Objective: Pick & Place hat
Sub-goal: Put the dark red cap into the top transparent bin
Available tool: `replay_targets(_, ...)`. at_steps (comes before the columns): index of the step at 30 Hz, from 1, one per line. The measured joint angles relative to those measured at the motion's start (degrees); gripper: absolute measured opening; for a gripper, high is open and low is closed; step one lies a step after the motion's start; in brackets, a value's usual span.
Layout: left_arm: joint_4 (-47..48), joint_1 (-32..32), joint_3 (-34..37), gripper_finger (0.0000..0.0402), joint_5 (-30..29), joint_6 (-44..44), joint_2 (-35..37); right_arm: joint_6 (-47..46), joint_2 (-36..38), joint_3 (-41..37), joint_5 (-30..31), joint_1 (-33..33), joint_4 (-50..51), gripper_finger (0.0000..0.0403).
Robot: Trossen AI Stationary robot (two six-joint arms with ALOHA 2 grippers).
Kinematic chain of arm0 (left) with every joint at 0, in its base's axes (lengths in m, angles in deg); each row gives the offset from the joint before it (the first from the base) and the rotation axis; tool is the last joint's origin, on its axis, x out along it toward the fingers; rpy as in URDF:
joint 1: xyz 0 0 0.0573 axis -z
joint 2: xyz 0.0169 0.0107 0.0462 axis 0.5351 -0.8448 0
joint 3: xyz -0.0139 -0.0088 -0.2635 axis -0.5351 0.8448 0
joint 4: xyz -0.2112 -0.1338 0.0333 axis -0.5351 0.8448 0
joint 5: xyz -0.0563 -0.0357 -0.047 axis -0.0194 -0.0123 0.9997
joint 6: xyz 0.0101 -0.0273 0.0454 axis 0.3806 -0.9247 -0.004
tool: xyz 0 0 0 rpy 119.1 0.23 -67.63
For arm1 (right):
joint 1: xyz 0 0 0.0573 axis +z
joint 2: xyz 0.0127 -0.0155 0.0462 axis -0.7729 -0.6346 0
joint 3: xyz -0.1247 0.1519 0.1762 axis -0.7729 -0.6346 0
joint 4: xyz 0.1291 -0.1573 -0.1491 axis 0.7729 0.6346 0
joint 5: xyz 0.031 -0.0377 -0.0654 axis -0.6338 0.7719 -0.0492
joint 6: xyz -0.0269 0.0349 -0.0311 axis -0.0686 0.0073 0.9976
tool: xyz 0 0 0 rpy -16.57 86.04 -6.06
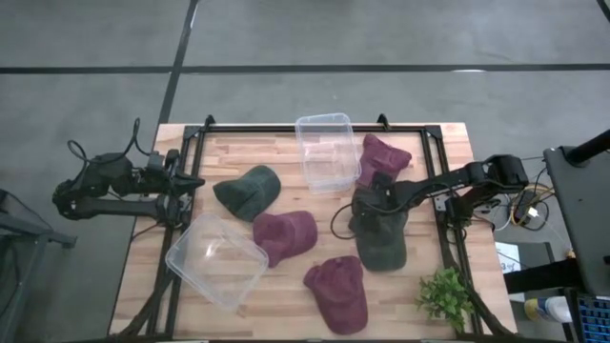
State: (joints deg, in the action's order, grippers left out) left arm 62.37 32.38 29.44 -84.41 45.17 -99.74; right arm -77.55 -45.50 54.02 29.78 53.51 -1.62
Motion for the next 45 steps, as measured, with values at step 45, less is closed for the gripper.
replay_targets(45,0.00,-0.02,0.09,0.0000,0.08,0.12,0.00,2.85,-2.27,0.06,2.85,-6.17,-0.28,0.0219)
